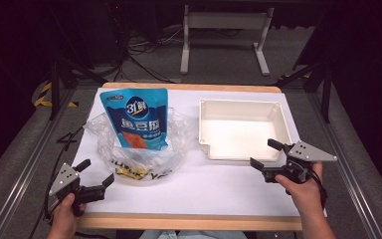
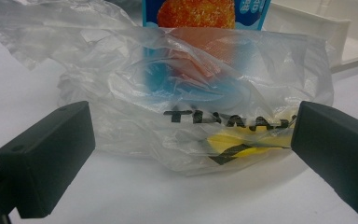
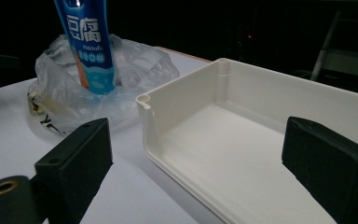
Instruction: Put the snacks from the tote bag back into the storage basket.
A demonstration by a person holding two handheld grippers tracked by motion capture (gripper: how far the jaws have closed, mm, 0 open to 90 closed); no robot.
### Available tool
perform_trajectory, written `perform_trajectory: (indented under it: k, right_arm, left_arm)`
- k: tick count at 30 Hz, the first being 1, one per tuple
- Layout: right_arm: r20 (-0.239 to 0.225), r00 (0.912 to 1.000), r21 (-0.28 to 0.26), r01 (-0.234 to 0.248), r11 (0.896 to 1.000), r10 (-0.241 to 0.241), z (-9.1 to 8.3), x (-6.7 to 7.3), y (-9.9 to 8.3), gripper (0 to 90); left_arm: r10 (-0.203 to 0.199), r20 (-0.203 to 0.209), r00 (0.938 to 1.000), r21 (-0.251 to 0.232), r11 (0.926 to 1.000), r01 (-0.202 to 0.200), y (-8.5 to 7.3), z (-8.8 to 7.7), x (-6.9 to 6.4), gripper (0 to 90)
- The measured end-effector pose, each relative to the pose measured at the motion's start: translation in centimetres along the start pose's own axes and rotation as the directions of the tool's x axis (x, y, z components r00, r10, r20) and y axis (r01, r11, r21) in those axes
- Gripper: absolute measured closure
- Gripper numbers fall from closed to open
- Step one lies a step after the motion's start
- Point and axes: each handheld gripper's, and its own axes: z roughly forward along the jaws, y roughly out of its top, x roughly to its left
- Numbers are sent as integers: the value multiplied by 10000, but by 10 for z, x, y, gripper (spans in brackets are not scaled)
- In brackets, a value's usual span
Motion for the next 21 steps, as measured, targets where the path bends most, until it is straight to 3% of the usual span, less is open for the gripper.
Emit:
perform_trajectory:
  k: [8, 17, 21]
  right_arm:
    - [-127, 9999, -102, -33, 9999, 32, -4, -1, 19, 61]
    - [-187, 9993, -539, 326, 9980, -337, -5, -2, 33, 48]
    - [-234, 9985, -480, 480, 9977, -491, -1, -3, 38, 43]
  left_arm:
    - [-39, -15, 10000, -10, 10000, 39, 0, -1, 1, 2]
    - [37, -8, 10000, 36, 10000, -37, 0, 0, 0, 2]
    - [40, -9, 10000, 36, 10000, -40, 0, -1, 0, 2]
